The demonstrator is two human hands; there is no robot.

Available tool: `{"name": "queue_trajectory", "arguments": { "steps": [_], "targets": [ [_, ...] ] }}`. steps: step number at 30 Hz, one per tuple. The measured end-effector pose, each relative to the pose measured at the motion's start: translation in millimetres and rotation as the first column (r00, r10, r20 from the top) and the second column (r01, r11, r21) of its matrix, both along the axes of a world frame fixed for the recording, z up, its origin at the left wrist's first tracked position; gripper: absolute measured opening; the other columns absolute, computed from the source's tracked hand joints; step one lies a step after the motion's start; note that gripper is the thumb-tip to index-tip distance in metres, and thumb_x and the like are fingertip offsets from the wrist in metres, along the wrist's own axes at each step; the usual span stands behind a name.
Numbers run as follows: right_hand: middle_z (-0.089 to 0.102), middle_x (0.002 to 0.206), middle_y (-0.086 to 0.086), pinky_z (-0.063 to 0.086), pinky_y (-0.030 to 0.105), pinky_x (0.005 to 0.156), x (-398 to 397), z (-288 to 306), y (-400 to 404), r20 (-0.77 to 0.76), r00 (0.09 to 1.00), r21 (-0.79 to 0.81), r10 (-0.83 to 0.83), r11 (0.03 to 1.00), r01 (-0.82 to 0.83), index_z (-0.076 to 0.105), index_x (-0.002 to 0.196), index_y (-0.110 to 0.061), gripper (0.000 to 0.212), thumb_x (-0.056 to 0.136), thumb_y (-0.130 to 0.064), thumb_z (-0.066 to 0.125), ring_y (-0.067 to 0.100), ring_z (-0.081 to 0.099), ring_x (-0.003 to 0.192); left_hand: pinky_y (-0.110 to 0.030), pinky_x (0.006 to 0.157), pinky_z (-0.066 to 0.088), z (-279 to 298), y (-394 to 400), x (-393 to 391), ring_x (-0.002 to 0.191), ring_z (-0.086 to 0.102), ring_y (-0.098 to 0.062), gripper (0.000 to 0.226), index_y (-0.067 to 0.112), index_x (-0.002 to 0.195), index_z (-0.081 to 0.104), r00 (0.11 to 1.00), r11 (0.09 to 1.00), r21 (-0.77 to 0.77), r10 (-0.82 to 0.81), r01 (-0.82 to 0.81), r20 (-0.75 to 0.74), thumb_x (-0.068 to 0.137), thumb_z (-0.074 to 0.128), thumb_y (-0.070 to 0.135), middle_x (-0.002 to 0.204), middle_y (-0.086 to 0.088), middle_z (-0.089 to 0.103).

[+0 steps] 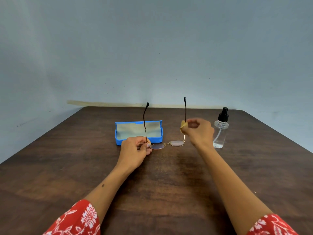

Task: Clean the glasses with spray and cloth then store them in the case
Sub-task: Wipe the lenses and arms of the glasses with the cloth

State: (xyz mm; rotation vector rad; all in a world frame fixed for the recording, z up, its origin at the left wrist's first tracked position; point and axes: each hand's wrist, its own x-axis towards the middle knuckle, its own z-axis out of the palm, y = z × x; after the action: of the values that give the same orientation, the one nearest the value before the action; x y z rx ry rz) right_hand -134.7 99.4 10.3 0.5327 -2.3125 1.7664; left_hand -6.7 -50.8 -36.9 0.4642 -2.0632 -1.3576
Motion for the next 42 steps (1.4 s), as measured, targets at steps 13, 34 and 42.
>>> {"name": "queue_trajectory", "arguments": {
  "steps": [13, 34, 42],
  "targets": [
    [0.067, 0.069, -0.003, 0.055, 0.04, 0.084, 1, -12, 3, 0.126, 0.992, 0.094, 0.015, 0.995, -0.027, 0.066, 0.077, -0.017, 0.012, 0.07, -0.011, 0.074, 0.017, 0.066, 0.076, -0.018, 0.069, 0.058, -1, 0, -1, 0.069, 0.071, -0.006, 0.026, 0.023, 0.074, 0.066, 1.0, 1.0, 0.009, 0.005, -0.005, -0.011, 0.087, 0.06, 0.001, 0.074, 0.001, 0.071],
    [0.064, 0.07, -0.015, 0.049, 0.012, 0.067, 14, 74, 4, -0.261, 0.964, -0.206, -0.053, 0.979, -0.002, 0.068, 0.088, -0.017, 0.013, 0.076, -0.013, 0.069, 0.002, 0.064, 0.069, -0.015, 0.066, 0.056, 1, 0, -1, 0.065, 0.07, -0.004, 0.019, 0.017, 0.079, 0.068, 1.0, 0.999, -0.022, 0.024, -0.024, 0.017, 0.087, 0.06, 0.001, 0.071, 0.001, 0.071],
    [0.067, 0.077, -0.015, 0.052, 0.019, 0.069, 58, 49, -19, -0.462, 0.886, -0.199, 0.032, 0.97, -0.139, 0.067, 0.09, -0.02, 0.016, 0.078, -0.009, 0.067, 0.001, 0.063, 0.069, -0.019, 0.067, 0.058, 1, 2, -1, 0.064, 0.07, -0.009, 0.025, 0.02, 0.072, 0.067, 0.999, 0.998, -0.04, 0.038, -0.038, 0.003, 0.087, 0.06, 0.001, 0.069, -0.001, 0.071]
  ]
}}
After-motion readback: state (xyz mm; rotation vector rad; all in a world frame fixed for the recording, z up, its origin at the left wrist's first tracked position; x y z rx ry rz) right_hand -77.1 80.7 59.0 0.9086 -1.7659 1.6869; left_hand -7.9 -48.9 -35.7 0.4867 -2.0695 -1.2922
